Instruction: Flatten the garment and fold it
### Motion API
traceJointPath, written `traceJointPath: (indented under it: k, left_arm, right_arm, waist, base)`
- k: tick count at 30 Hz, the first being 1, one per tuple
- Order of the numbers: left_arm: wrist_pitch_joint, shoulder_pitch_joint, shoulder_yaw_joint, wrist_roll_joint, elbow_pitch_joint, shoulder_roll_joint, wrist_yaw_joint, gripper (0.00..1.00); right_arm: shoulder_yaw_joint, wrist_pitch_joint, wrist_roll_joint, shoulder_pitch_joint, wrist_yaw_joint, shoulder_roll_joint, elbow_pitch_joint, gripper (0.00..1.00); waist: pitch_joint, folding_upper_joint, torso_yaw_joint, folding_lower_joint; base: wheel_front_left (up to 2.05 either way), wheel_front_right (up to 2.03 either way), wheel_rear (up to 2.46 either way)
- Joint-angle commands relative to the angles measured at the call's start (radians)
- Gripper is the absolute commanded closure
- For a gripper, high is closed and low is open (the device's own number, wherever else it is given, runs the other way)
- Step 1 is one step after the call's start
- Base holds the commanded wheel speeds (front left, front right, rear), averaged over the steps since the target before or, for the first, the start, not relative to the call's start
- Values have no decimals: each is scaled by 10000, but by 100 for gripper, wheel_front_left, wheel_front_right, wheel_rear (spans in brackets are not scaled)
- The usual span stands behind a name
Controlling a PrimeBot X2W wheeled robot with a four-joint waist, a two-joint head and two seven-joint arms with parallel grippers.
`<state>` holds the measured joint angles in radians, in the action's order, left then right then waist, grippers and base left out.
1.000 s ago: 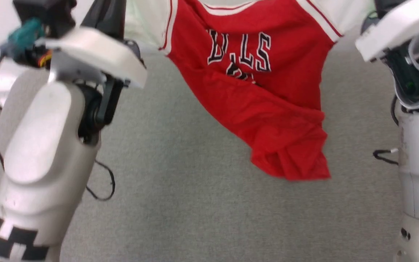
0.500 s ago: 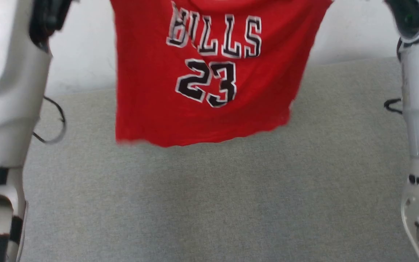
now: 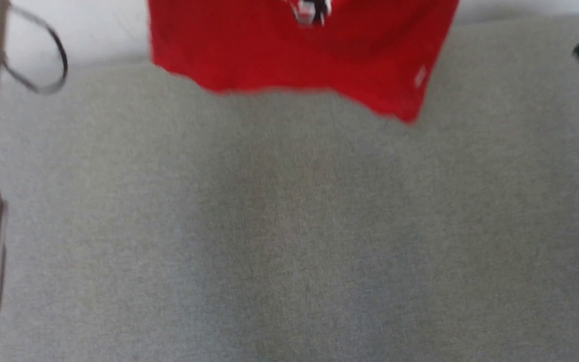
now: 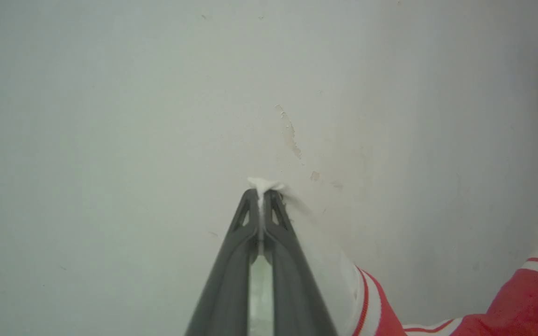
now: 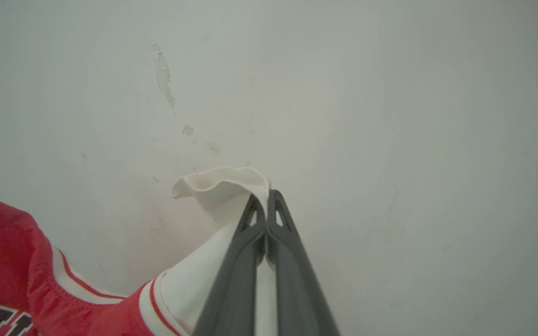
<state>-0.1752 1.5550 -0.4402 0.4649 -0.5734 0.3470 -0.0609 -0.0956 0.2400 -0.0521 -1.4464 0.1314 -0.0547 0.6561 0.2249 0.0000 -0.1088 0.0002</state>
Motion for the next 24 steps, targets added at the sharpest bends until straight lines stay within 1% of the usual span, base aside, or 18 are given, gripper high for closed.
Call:
traceJointPath:
  k: [1, 8, 14, 20, 24]
  left_arm:
    - [228, 348, 49, -119, -56, -66, 94, 100]
    - [1518, 1958, 322, -214, -403, -328, 133, 100]
    - [2597, 2562, 584, -116, -670, -354, 275, 100]
    - [3472, 2310, 736, 147, -1235, -360, 606, 100]
    - [3853, 1978, 815, 368, -1526, -386, 905, 100]
  right_arm:
    - [-46, -179, 133, -346, -7, 41, 50, 100]
    - [-514, -1037, 948, -1975, -7, 43, 306, 100]
    - [-851, -1703, 1878, -2679, -7, 44, 403, 100]
    - [-1073, -2390, 2314, -2765, -7, 44, 754, 100]
    - [-989, -2659, 2493, -2632, -7, 44, 1111, 100]
  waist:
    - [1541, 0, -22, -2]
    - [3441, 0, 68, -2]
    - [4650, 0, 278, -2]
    - [5276, 0, 543, -2]
    - [5394, 0, 674, -2]
  base:
    - [0, 0, 0]
    - [0, 0, 0]
    - [0, 0, 0]
    - [0, 0, 0]
    - [0, 0, 0]
